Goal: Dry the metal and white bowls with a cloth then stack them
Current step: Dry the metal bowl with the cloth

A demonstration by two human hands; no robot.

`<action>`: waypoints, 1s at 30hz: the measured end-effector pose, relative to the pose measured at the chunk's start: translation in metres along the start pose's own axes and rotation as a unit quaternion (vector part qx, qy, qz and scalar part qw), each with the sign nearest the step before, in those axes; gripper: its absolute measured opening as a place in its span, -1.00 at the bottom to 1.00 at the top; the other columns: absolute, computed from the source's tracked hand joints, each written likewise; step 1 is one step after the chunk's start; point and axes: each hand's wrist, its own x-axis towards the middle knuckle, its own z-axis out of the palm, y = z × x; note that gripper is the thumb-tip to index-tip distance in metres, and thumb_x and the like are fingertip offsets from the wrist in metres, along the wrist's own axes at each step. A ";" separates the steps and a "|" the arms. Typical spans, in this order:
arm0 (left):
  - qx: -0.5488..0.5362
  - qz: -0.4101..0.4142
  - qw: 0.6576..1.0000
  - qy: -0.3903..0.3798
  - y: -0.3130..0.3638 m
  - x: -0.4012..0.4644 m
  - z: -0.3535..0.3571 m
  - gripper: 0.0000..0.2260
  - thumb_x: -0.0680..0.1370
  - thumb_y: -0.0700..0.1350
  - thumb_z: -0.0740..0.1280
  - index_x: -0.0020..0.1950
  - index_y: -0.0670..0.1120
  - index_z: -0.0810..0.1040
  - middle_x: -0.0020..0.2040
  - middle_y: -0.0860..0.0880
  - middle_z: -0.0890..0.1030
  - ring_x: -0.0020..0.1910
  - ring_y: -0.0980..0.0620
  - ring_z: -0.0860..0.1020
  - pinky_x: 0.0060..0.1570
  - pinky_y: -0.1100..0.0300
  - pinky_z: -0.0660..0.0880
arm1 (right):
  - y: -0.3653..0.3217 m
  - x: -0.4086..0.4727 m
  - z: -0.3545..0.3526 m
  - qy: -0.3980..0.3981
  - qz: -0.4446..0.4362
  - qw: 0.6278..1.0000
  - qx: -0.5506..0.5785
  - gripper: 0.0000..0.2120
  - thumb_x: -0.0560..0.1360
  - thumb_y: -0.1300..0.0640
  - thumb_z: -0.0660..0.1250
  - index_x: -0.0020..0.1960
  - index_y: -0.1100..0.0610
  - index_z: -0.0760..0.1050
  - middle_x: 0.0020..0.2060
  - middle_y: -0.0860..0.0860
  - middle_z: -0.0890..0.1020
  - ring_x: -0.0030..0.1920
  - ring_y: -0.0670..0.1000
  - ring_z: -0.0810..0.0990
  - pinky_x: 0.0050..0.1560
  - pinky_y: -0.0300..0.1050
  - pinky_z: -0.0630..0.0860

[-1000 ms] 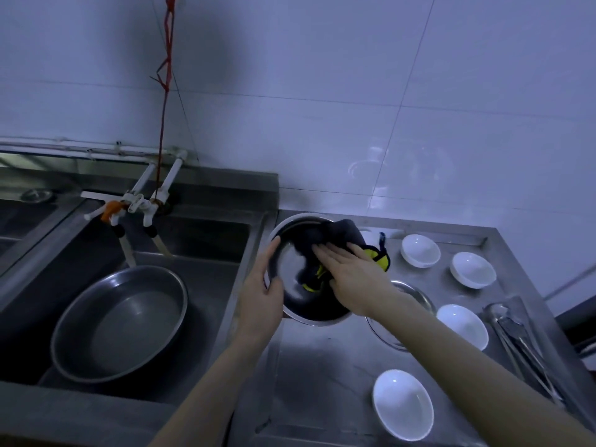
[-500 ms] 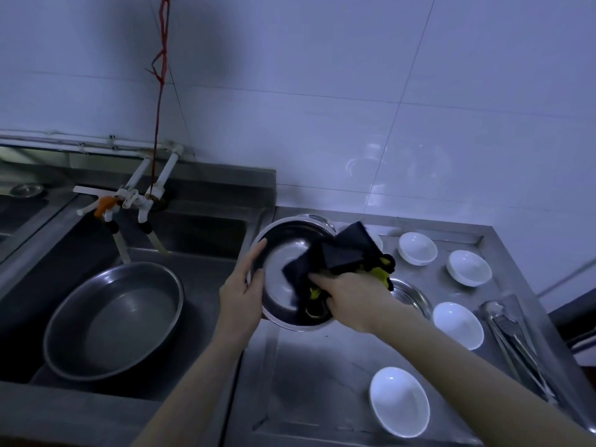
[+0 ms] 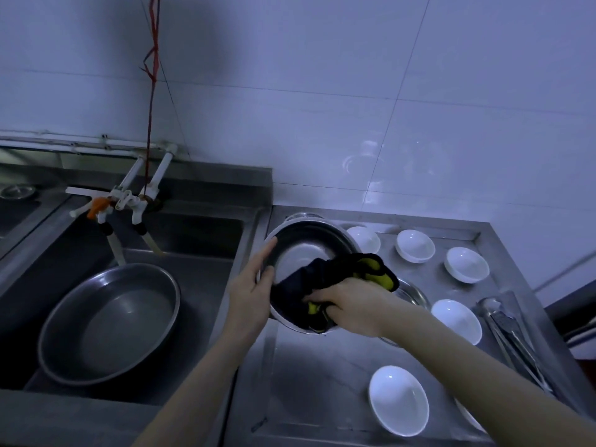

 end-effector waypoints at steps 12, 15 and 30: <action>-0.006 0.011 1.000 0.015 0.001 0.012 0.014 -0.52 0.64 -0.33 0.15 0.33 0.21 0.52 0.32 0.22 0.55 0.35 0.24 0.46 0.40 0.15 0.36 | 0.001 0.008 0.001 -0.028 -0.003 0.998 0.063 -0.55 0.55 0.13 0.09 0.39 -0.16 0.38 0.35 -0.07 0.48 0.33 0.05 0.43 0.34 -0.04 0.37; 0.014 0.017 1.000 0.000 0.003 0.011 0.010 -0.52 0.65 -0.30 0.17 0.31 0.29 0.49 0.33 0.29 0.51 0.36 0.31 0.42 0.35 0.26 0.34 | 0.020 -0.010 -0.006 0.023 0.038 0.998 -0.046 -0.66 0.46 -0.09 0.05 0.11 -0.09 0.50 0.02 -0.05 0.64 0.05 0.11 0.54 0.07 -0.03 0.48; 0.047 0.049 0.998 -0.001 0.002 -0.001 0.023 -0.50 0.60 -0.40 0.19 0.33 0.14 0.51 0.32 0.17 0.55 0.33 0.27 0.45 0.38 0.23 0.38 | 0.039 0.020 -0.011 0.328 0.244 0.892 0.193 -0.34 0.36 -0.17 0.46 0.36 -0.05 0.27 0.12 -0.06 0.41 0.16 0.11 0.49 -0.02 -0.04 0.48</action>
